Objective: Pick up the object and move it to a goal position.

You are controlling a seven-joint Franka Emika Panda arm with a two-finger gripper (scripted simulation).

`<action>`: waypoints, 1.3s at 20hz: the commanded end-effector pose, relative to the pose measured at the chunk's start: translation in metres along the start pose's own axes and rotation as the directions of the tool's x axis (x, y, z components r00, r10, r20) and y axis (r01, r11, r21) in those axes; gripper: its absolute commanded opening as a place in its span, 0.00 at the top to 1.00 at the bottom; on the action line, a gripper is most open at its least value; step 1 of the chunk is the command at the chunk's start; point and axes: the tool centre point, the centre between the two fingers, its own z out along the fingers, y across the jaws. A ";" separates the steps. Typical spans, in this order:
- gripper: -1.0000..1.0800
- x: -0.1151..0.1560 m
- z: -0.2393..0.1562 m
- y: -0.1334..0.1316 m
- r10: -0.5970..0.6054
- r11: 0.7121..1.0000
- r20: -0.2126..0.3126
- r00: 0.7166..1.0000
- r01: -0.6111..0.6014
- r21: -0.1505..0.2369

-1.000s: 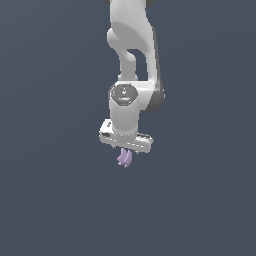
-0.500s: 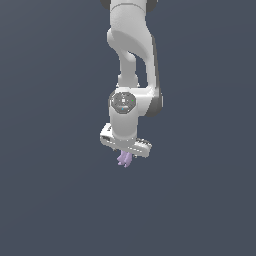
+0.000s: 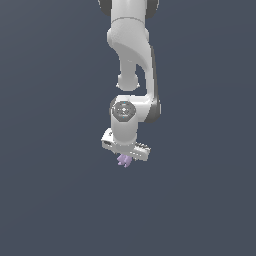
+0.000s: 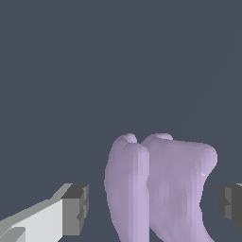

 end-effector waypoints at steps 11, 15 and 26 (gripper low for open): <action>1.00 0.001 0.017 0.000 0.002 1.000 0.000 1.000 -0.002 0.000; 1.00 0.001 0.017 0.000 0.002 1.000 0.000 1.000 -0.002 0.000; 1.00 -0.010 0.001 -0.007 0.002 1.000 0.000 1.000 -0.002 0.000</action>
